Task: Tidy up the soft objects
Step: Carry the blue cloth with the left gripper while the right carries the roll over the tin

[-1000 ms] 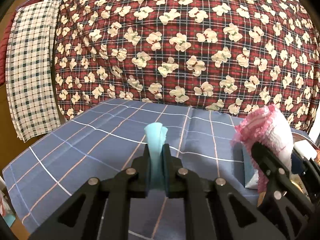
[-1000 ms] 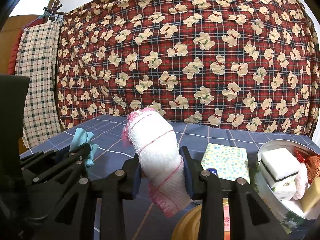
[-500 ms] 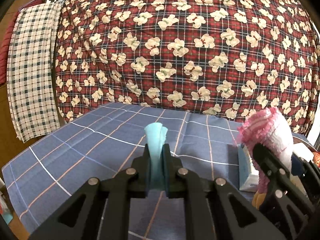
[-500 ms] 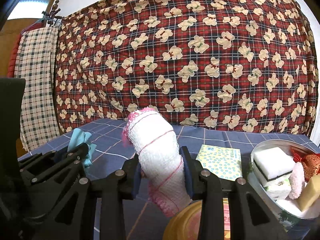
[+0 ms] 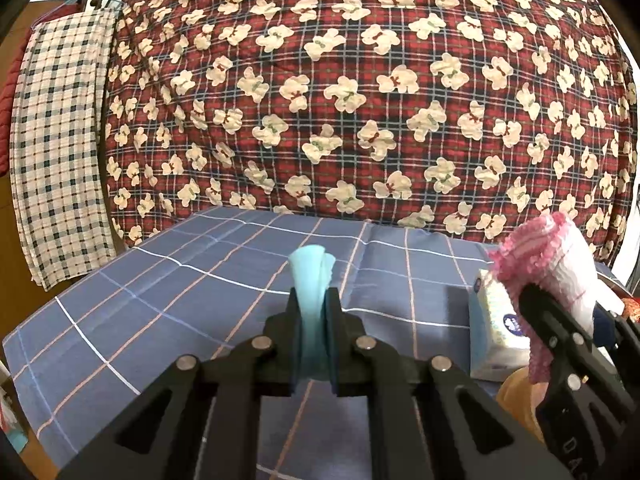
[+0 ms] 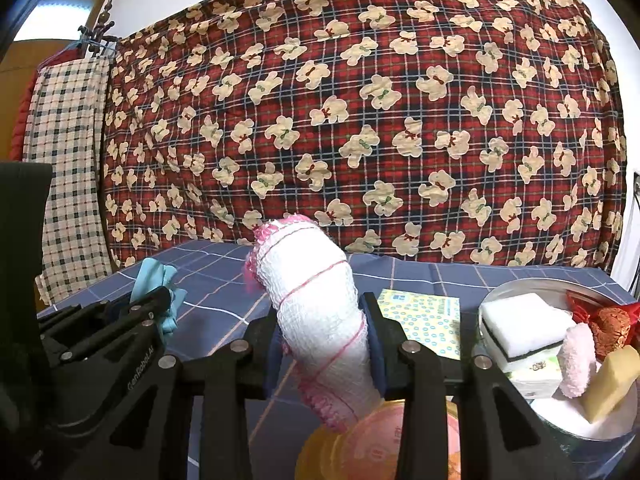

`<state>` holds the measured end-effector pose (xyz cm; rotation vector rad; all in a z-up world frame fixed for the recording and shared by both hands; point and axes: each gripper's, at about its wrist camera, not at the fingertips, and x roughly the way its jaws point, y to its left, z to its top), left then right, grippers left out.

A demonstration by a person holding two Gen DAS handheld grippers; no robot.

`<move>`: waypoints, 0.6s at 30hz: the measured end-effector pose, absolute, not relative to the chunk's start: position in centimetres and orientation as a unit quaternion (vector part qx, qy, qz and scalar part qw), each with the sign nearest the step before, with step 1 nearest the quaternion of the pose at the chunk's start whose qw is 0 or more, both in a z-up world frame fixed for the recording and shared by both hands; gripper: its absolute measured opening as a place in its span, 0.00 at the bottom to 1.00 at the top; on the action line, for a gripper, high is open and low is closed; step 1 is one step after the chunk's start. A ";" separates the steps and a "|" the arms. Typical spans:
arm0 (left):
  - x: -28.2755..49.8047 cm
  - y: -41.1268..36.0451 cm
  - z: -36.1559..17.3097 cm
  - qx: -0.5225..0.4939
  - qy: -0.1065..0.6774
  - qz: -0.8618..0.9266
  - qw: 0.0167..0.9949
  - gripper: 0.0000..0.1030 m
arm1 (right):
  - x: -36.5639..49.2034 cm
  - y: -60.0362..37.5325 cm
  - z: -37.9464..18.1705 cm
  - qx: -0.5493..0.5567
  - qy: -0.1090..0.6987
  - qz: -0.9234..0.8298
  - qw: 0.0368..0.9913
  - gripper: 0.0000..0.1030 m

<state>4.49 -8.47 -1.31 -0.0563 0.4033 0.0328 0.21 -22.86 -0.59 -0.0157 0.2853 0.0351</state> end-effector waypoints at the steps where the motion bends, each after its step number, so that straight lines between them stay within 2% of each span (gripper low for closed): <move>1: 4.4 -8.6 -1.3 -0.027 0.200 0.016 0.979 0.09 | 0.2 -22.9 -0.6 -0.008 0.142 0.017 0.990 0.37; 18: 4.4 -11.0 -1.4 -0.019 0.203 -0.013 0.979 0.09 | -0.4 -24.8 -0.4 0.004 0.139 0.005 0.990 0.37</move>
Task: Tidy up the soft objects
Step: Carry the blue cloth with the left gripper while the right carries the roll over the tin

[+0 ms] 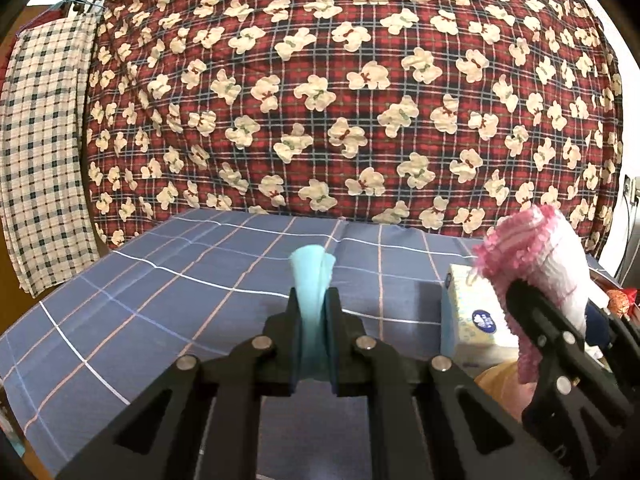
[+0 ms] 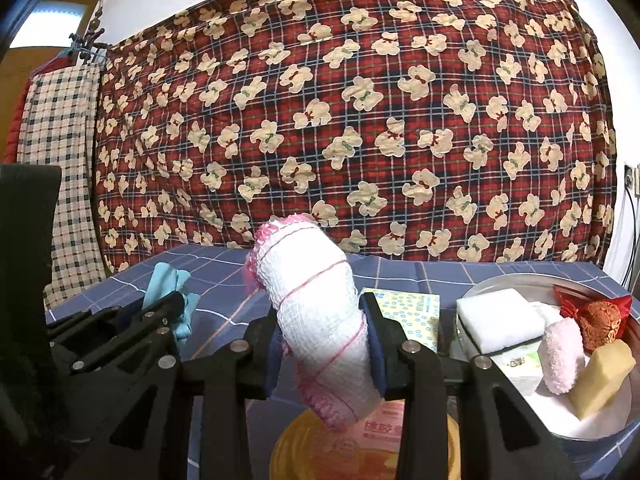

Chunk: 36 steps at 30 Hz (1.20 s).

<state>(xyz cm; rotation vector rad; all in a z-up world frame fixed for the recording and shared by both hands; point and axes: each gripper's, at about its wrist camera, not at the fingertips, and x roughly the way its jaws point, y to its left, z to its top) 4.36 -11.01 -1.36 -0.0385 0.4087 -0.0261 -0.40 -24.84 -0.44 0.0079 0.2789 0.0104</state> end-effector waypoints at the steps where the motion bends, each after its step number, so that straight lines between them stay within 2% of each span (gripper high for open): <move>1: 4.4 -11.2 -1.4 -0.017 0.204 -0.014 0.979 0.09 | -0.4 -25.0 -0.4 0.005 0.138 0.004 0.990 0.37; 36: 4.7 -16.8 -1.3 0.009 0.204 -0.048 0.978 0.09 | -1.6 -30.8 -0.1 0.025 0.128 -0.044 0.991 0.37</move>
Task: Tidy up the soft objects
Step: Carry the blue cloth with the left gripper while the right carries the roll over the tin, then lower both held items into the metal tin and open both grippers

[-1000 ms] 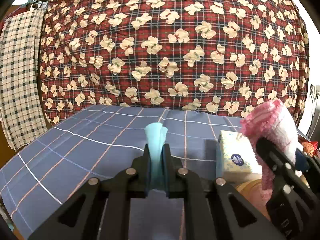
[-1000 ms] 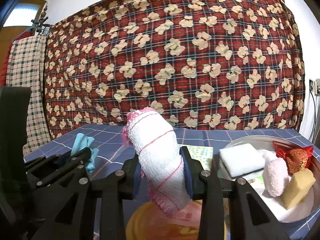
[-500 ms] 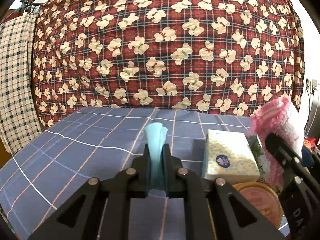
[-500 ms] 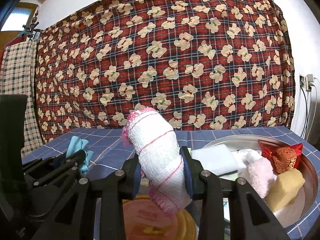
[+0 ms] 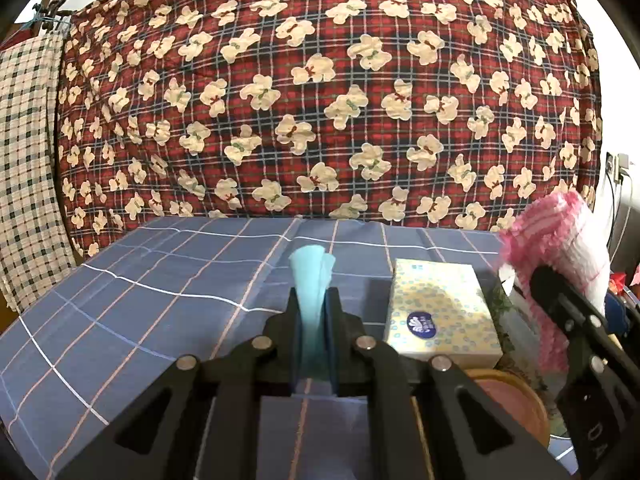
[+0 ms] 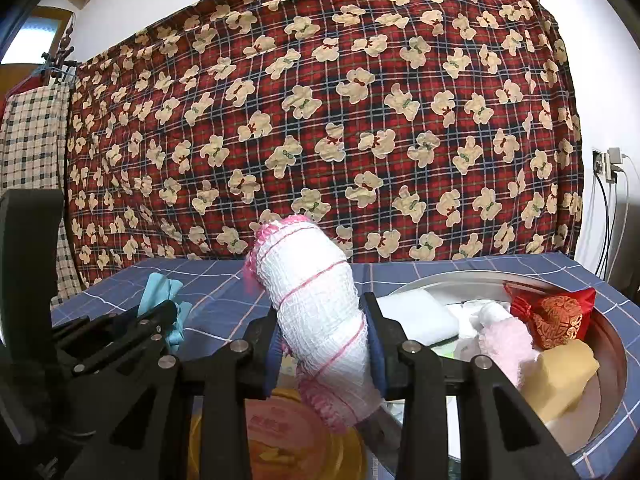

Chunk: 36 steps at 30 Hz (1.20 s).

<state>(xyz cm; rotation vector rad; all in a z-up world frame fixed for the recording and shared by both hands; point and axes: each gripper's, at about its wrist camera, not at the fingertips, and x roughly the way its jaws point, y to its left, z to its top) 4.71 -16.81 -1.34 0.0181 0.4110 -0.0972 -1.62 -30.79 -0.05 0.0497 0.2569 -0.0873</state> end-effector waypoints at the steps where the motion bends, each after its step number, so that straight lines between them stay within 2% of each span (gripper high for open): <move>1: 4.7 -16.9 -1.3 0.010 0.204 -0.050 0.978 0.09 | -1.6 -30.8 0.0 0.025 0.128 -0.044 0.991 0.37; 29: 4.2 -19.5 -1.3 0.024 0.212 -0.081 0.974 0.09 | -2.8 -31.8 0.3 0.020 0.116 -0.054 0.992 0.37; 36: 4.1 -20.5 0.3 0.034 0.220 -0.105 0.969 0.09 | -3.3 -33.4 1.3 0.027 0.107 -0.057 0.992 0.37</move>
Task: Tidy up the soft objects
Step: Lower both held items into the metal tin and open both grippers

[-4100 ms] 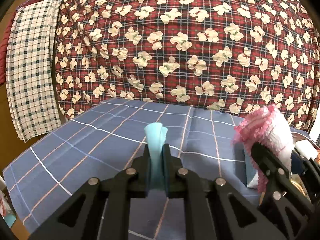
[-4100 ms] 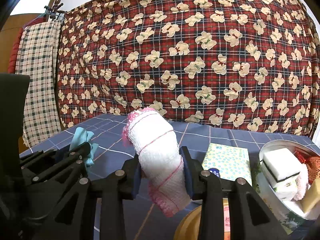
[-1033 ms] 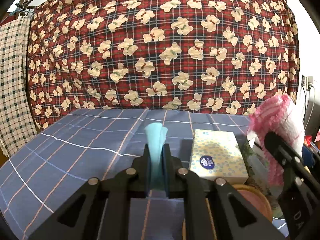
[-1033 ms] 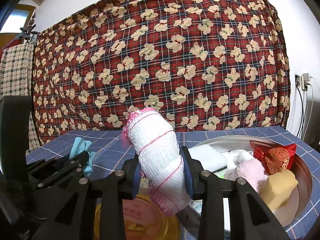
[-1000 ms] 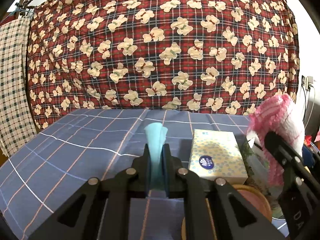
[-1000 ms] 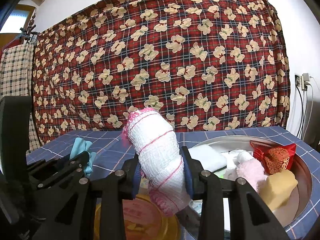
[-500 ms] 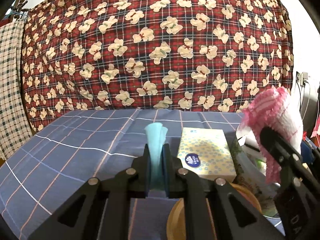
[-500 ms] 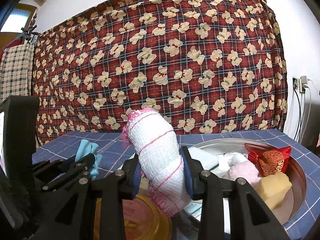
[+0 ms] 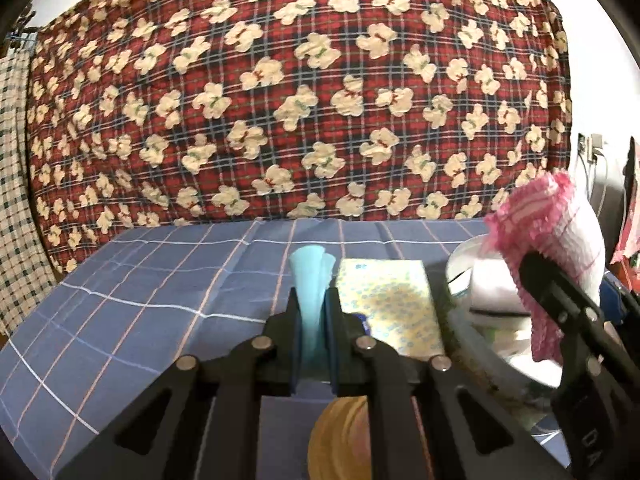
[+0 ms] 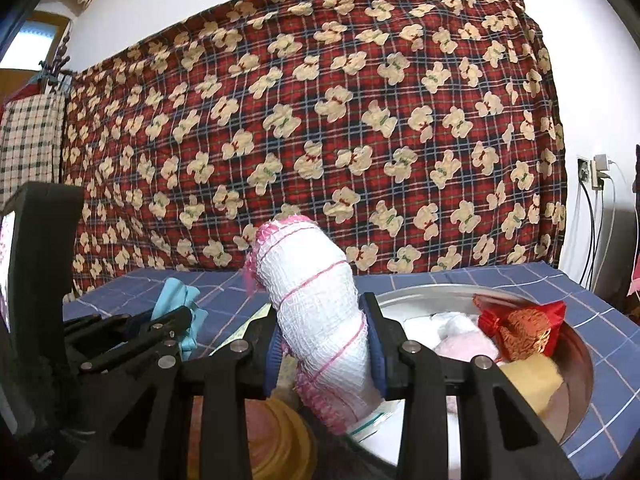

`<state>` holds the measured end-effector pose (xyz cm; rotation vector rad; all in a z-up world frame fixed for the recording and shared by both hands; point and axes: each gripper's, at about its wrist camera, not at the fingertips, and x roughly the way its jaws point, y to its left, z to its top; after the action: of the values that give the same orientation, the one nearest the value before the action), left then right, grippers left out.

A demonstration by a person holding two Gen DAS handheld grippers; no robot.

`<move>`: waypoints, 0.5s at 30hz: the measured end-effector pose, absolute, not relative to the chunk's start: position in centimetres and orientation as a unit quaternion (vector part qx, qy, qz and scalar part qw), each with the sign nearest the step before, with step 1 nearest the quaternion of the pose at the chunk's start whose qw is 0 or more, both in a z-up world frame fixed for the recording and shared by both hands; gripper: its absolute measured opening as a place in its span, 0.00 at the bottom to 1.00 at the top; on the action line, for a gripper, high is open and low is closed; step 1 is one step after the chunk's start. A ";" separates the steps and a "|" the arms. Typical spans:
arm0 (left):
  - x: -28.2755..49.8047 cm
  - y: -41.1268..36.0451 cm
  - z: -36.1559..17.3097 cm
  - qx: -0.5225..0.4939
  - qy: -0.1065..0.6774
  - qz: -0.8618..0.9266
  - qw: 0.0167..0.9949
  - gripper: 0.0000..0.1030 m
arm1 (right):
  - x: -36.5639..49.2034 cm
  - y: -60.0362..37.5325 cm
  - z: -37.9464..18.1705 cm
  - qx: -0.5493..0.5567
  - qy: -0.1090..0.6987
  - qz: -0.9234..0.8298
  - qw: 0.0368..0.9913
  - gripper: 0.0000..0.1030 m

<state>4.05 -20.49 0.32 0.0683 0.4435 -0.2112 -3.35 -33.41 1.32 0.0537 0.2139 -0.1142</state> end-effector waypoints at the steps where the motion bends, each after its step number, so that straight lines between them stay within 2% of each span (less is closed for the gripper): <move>1: 4.1 -20.7 0.6 0.033 0.221 -0.108 0.969 0.09 | -3.5 -33.8 1.6 0.030 0.105 -0.057 0.992 0.37; 11: 4.0 -23.2 3.4 0.053 0.216 -0.131 0.966 0.09 | -3.3 -38.0 4.0 0.062 0.115 -0.052 0.990 0.37; 15: 4.8 -25.2 4.5 0.070 0.241 -0.151 0.956 0.09 | -2.5 -40.3 5.1 0.069 0.130 -0.062 0.987 0.37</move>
<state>4.78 -25.24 4.47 0.1416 0.4894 -0.3072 -2.53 -40.31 5.14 0.1383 0.2616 -0.1240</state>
